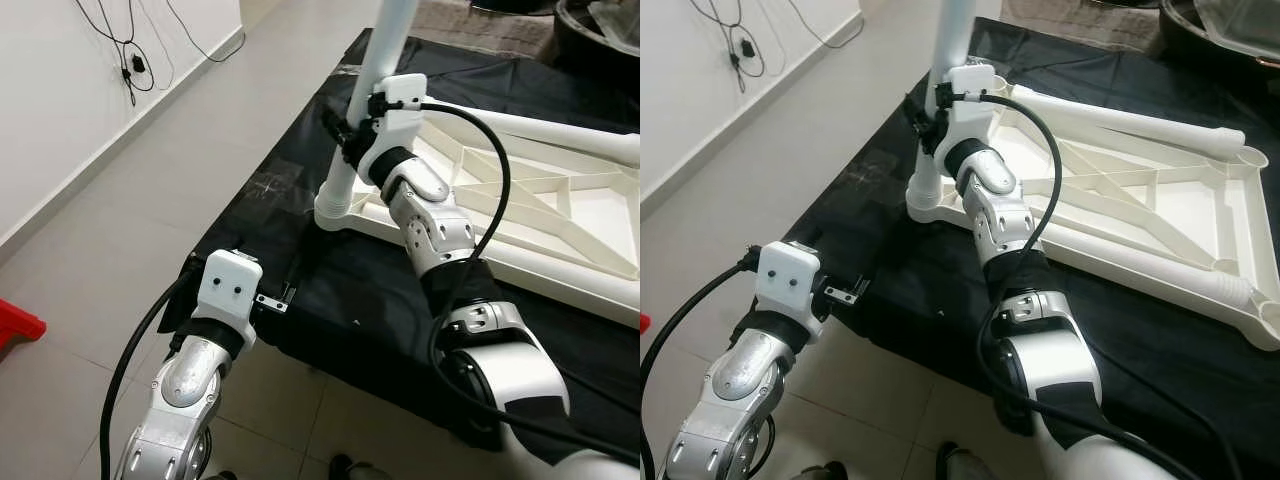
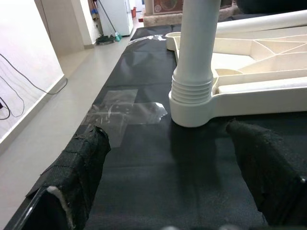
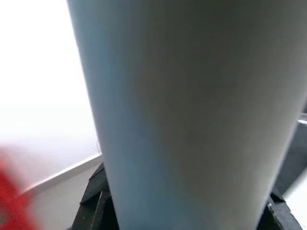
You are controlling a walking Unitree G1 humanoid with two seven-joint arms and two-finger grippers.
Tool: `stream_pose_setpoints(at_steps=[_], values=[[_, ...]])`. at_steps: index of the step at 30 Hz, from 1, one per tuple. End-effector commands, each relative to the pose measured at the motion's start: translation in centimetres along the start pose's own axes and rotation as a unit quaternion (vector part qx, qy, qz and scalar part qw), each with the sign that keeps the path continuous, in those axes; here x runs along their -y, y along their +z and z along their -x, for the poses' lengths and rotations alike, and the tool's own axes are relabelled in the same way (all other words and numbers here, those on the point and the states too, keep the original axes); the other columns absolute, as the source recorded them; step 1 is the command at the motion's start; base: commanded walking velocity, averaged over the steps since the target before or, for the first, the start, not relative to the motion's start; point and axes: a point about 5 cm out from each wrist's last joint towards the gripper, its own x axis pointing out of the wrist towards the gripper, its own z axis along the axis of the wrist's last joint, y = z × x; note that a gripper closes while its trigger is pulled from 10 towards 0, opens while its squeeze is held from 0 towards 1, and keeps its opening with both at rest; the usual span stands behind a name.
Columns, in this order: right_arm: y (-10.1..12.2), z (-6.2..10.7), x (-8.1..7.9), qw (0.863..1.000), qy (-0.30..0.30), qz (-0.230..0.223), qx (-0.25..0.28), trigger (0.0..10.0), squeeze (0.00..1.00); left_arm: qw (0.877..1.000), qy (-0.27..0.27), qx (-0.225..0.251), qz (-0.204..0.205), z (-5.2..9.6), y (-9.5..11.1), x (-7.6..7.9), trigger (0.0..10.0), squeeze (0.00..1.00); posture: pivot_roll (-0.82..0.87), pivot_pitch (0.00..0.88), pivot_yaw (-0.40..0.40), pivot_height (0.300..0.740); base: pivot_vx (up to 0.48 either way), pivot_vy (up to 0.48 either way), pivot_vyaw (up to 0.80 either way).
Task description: Building children table
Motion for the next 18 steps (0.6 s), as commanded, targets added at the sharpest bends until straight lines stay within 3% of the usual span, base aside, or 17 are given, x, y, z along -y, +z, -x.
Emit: stream_pose_setpoints(at_steps=[1, 8, 18], values=[[-4.8, 0.1, -2.9, 0.978, 0.147, -0.094, -0.11, 10.0, 0.0, 1.0, 0.002, -0.011, -0.001, 0.2, -0.5, 0.0, 10.0, 0.0, 0.08, 0.247, -0.078, 0.74, 0.0, 0.0, 0.0], [-4.2, 0.6, -3.7, 0.961, 0.252, -0.065, -0.097, 10.0, 0.0, 1.0, 0.002, -0.01, -0.003, 0.3, -0.5, 0.0, 10.0, 0.0, 0.08, 0.25, -0.082, 0.74, 0.0, 0.0, 0.0], [-5.3, 0.5, -3.6, 0.958, 0.248, -0.011, -0.145, 10.0, 0.0, 1.0, 0.002, -0.01, -0.005, 0.4, -0.5, 0.1, 10.0, 0.0, 0.08, 0.252, -0.085, 0.74, 0.0, 0.0, 0.0]])
